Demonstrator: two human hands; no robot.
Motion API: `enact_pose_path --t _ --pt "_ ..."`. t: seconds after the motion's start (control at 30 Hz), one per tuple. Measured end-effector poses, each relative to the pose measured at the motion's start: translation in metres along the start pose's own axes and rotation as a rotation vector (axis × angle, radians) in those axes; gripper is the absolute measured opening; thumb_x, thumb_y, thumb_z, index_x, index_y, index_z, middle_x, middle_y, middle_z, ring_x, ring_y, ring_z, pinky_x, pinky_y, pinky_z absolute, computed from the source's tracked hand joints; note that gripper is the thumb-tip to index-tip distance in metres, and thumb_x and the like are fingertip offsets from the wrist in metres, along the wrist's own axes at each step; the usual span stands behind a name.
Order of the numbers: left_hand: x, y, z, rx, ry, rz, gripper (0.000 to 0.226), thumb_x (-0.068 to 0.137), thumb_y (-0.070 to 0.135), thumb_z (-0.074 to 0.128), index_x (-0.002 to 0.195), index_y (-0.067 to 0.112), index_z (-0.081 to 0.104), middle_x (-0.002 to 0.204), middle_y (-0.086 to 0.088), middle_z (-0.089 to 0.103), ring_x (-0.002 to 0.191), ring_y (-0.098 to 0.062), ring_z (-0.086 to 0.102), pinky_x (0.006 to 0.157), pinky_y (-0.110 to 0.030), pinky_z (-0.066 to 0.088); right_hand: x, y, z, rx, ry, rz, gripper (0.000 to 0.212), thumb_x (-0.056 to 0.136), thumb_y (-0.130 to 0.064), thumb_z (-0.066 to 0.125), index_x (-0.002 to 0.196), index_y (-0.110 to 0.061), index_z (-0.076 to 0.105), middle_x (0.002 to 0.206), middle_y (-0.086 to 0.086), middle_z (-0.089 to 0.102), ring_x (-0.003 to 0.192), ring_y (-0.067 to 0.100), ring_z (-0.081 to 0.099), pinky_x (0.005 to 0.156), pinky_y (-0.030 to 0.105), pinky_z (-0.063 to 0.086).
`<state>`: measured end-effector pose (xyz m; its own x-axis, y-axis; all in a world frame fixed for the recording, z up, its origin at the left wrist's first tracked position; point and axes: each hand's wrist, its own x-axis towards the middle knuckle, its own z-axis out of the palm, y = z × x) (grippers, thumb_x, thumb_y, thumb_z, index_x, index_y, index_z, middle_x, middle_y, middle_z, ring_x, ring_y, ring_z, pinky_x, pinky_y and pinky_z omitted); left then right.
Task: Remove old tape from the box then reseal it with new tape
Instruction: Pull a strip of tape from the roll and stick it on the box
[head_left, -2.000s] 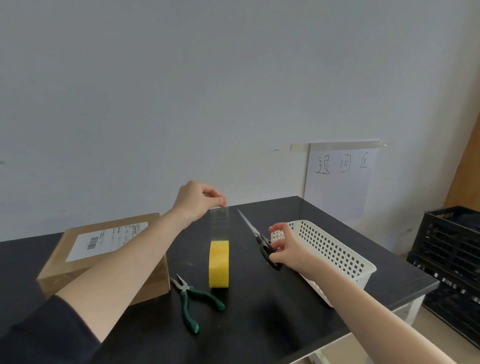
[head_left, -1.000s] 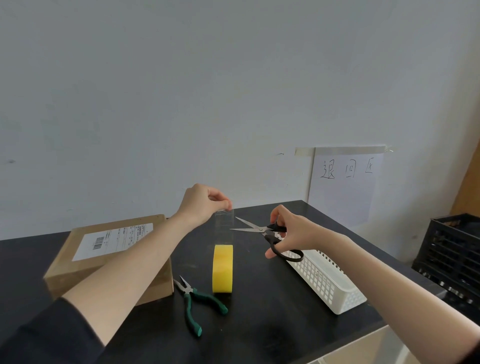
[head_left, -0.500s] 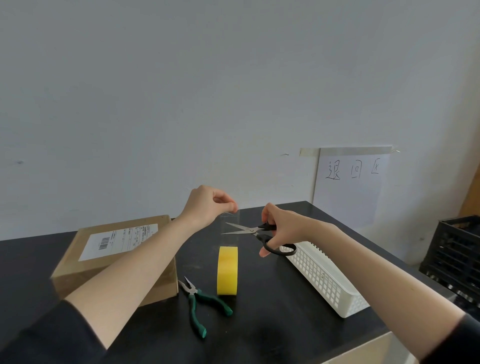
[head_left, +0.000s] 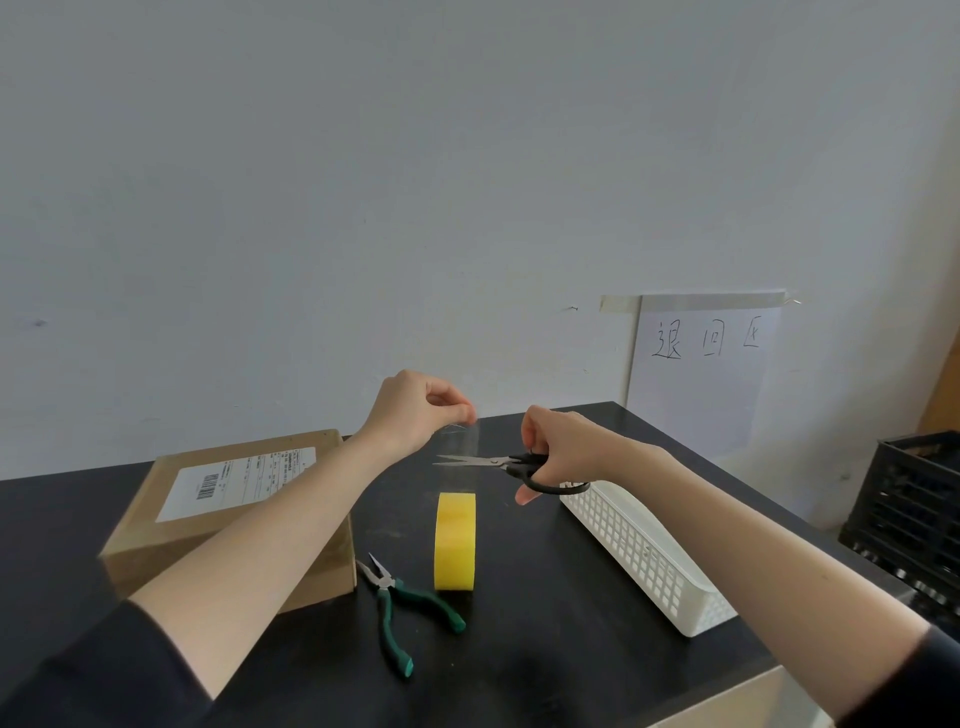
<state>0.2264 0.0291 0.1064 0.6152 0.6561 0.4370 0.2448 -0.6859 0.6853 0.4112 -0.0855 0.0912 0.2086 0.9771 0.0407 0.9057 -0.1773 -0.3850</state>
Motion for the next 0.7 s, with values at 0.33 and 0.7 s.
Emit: enact_pose_path --t 0.33,0.7 --pt "0.000 -0.001 0.000 -0.009 -0.004 0.001 0.005 0.079 0.021 0.074 0.075 0.019 0.077 0.081 0.011 0.074 0.078 0.001 0.065 0.074 -0.015 0.047 -0.005 -0.004 0.001 -0.083 0.065 -0.022 0.051 0.060 -0.040 0.089 0.084 -0.024 0.048 0.074 -0.009 0.054 0.072 0.016 0.049 0.060 0.028 0.040" --pt "0.002 0.006 -0.001 -0.039 0.004 0.009 0.007 0.079 0.022 0.074 0.074 0.018 0.077 0.086 0.010 0.074 0.085 -0.004 0.066 0.079 -0.017 0.048 -0.014 -0.013 0.000 -0.058 -0.024 -0.005 0.079 0.059 -0.061 0.084 0.101 -0.018 0.033 0.086 0.003 0.056 0.069 0.017 0.046 0.065 0.030 0.042"
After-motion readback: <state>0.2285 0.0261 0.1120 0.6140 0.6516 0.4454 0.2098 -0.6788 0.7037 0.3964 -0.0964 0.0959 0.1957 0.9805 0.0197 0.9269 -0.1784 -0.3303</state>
